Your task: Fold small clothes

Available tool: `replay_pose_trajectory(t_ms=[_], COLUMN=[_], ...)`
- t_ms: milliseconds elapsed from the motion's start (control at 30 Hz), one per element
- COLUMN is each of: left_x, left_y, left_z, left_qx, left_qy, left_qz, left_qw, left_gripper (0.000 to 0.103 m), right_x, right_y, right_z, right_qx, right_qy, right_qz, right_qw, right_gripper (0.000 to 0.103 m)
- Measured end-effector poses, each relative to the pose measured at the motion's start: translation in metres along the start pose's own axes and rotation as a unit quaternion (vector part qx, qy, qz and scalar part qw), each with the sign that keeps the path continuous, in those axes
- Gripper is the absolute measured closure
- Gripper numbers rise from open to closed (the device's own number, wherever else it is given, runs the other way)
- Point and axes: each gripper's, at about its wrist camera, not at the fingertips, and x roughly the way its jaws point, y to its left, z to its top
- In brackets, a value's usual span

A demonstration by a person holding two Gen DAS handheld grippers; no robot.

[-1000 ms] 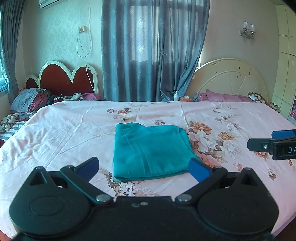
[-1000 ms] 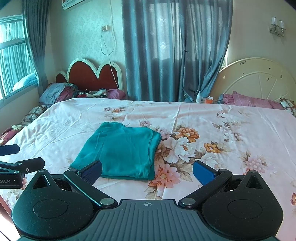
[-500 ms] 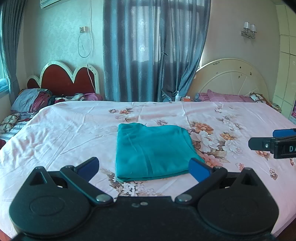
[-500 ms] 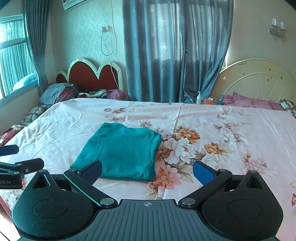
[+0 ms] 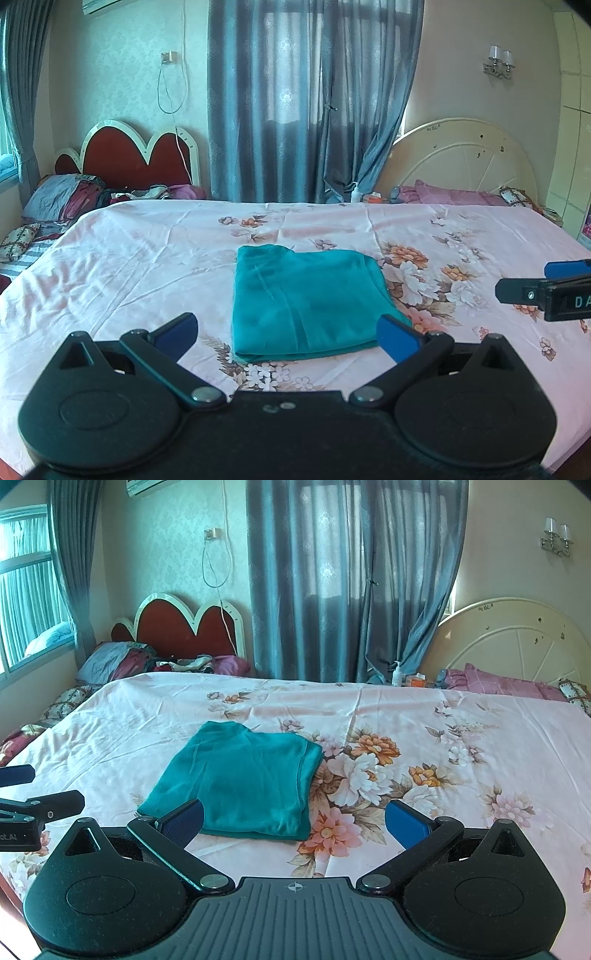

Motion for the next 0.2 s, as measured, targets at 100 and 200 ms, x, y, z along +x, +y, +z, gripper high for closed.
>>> replay_pose_trajectory(t_ms=[100,200], left_x=[-0.0008,0.0010], left_y=[-0.0010,-0.0032], left_z=[0.0001,-0.0001], left_qx=[0.005,0.004], left_qy=[-0.006,-0.005], left_qz=[-0.011,-0.013], left_qw=[0.9999,0.9999], left_gripper=[0.001,0.000], right_x=[0.0032,0.0040], right_y=[-0.0016,-0.0025], right_z=[-0.0003,-0.0010], right_qx=[0.000,0.001], right_qy=[0.001,0.002], right_qz=[0.002,0.004], right_qw=[1.000,1.000], right_gripper=[0.000,0.000])
